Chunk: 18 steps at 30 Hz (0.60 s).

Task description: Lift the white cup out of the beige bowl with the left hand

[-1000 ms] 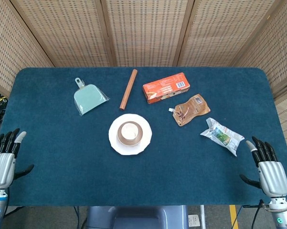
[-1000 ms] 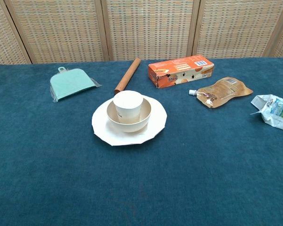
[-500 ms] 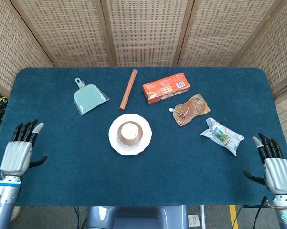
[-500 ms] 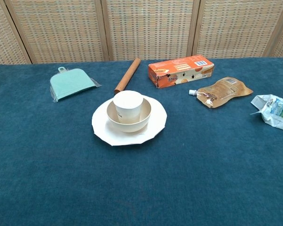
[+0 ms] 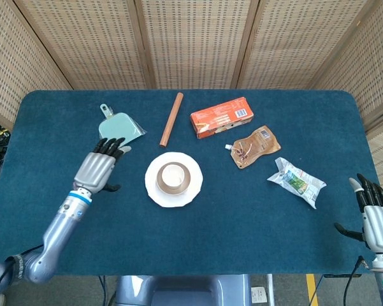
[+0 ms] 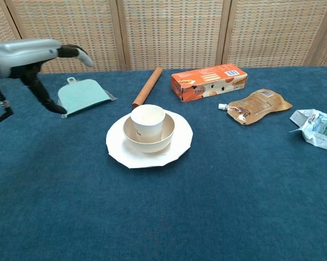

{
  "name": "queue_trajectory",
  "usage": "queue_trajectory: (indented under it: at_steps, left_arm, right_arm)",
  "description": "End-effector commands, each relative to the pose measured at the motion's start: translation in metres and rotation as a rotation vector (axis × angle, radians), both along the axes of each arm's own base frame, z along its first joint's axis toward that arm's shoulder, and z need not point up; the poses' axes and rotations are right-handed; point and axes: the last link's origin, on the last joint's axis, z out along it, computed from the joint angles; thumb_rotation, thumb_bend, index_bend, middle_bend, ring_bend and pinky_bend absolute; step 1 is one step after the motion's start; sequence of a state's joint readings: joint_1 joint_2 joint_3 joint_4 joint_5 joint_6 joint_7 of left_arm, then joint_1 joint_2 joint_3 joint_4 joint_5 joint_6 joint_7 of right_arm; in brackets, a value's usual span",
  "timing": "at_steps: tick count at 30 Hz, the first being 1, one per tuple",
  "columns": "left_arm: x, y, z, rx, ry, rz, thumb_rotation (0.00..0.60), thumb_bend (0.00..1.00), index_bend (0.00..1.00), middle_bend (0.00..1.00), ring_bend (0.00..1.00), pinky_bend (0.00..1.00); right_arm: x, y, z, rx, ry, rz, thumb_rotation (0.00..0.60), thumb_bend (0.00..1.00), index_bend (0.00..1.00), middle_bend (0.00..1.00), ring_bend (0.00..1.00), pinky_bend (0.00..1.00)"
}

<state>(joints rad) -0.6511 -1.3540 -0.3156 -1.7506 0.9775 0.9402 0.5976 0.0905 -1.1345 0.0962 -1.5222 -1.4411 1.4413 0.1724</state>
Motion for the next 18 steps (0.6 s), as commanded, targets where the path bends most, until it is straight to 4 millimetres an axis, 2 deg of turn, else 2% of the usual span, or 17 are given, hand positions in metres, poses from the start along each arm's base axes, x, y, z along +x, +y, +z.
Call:
queue_trajectory:
  at_steps: [1, 9, 15, 18]
  left_arm:
    - [0.037, 0.026, -0.034, -0.071, 0.063, -0.048, 0.600, 0.06, 0.18, 0.00, 0.00, 0.00]
    - [0.080, 0.042, -0.090, -0.177, 0.121, -0.080, 0.600, 0.08, 0.20, 0.00, 0.00, 0.00]
    - [0.091, 0.042, -0.104, -0.196, 0.140, -0.089, 0.600, 0.09, 0.21, 0.00, 0.00, 0.00]
    - [0.095, 0.043, -0.108, -0.203, 0.139, -0.089, 0.600, 0.17, 0.26, 0.00, 0.00, 0.00]
  right_arm:
    - [-0.010, -0.006, 0.001, 0.000, -0.010, -0.036, 0.600, 0.13, 0.00, 0.00, 0.00, 0.00]
    - [-0.023, -0.012, 0.013, -0.039, -0.035, -0.081, 0.600, 0.13, 0.00, 0.00, 0.00, 0.00]
    - [-0.027, -0.012, 0.017, -0.053, -0.041, -0.089, 0.600, 0.13, 0.00, 0.00, 0.00, 0.00]
    - [-0.027, -0.012, 0.018, -0.057, -0.043, -0.089, 0.600, 0.13, 0.00, 0.00, 0.00, 0.00]
